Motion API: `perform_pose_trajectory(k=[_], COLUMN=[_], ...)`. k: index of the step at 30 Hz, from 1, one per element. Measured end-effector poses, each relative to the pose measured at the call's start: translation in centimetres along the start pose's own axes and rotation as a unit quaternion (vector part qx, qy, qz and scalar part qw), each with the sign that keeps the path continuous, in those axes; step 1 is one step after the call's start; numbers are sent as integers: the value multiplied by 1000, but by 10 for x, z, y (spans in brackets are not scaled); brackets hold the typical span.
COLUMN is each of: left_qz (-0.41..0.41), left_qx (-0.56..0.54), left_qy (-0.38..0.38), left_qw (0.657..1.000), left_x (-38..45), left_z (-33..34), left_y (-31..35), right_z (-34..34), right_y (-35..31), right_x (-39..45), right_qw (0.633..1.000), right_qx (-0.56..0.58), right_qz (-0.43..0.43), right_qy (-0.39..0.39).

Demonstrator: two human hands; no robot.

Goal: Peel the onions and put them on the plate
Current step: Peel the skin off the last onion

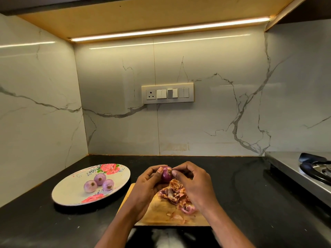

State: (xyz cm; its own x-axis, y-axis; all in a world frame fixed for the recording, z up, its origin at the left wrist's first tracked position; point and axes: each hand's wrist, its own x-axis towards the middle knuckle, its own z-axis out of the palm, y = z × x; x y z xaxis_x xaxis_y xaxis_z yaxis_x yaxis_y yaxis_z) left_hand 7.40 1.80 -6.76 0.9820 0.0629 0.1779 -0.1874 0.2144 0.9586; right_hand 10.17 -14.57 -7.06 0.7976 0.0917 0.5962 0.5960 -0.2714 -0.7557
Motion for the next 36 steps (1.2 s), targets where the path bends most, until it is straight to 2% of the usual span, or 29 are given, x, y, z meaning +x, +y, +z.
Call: perform_pose_trajectory(k=[12,17,22,27,32,36], left_qz=[22,-4,2,21,-10,-31], left_qx=[6,-9,-6,40,18,55], left_qy=[23,1,-8,-9,-8,-18], left_qw=[999,1000,1000,999,1000,998], left_x=[1,0,-1,-2,0,0], left_z=[-1,-1,-1,1,-1,2], left_y=[-1,1,3,3,0,0], right_z=[0,0,-1,0,0,0], right_y=[0,0,-1,1,2,4], right_x=[0,-1,-2,-3,-3,-1], right_qw=[1000,999,999,998,998,1000], right_qx=[-8,-33,-34,-58,-52,-6], right_qz=[-4,-16,-19,-34,-20,17], right_qy=[-15,16,10,6,10,11])
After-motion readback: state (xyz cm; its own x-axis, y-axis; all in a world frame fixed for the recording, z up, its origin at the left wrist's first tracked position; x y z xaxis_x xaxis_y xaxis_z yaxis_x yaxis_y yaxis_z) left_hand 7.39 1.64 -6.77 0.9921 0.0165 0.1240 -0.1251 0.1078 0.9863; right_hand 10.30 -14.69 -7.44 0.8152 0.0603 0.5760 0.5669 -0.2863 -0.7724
